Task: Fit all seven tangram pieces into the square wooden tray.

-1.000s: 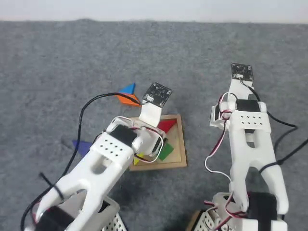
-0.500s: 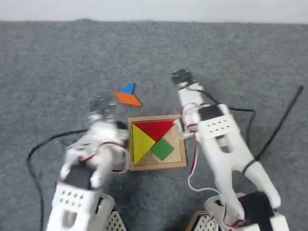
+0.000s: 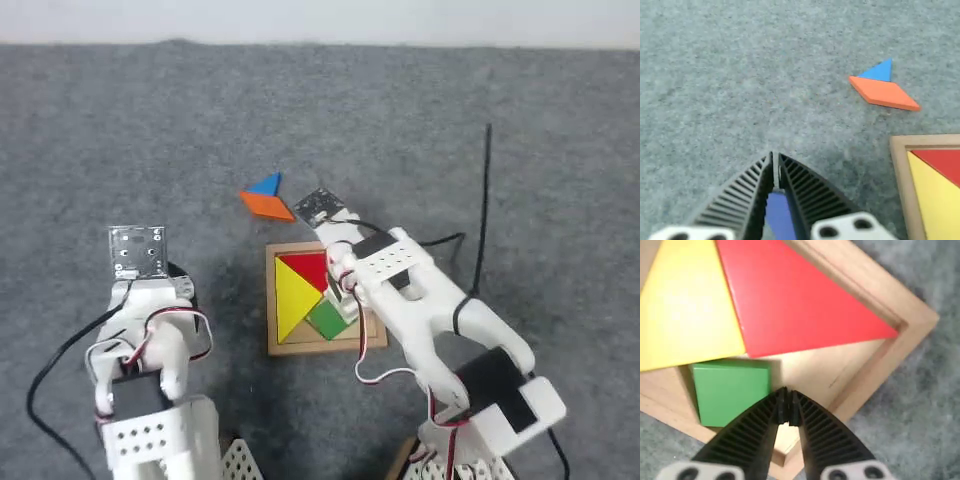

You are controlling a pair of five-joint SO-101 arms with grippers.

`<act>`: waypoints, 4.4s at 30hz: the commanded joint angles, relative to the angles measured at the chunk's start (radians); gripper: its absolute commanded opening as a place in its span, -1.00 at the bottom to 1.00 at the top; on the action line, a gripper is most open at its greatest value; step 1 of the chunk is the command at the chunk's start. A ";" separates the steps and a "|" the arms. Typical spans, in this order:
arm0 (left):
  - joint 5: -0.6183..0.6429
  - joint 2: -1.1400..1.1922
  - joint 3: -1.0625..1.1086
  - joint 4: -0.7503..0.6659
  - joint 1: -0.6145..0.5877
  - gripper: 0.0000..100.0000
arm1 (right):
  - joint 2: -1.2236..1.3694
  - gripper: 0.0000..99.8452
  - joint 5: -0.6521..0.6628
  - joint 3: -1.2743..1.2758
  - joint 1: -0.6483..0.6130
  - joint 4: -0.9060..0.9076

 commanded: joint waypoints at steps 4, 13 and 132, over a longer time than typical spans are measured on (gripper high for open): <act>-0.006 -0.012 -0.008 -0.018 -0.012 -0.98 | 0.004 -0.99 0.008 -0.100 -0.062 -0.013; -0.008 -0.014 0.002 -0.017 -0.012 -0.98 | -0.010 -0.99 0.012 -0.117 -0.050 -0.002; 0.072 0.977 -0.443 0.135 -0.083 -0.55 | -0.283 -0.98 0.006 0.020 0.260 -0.004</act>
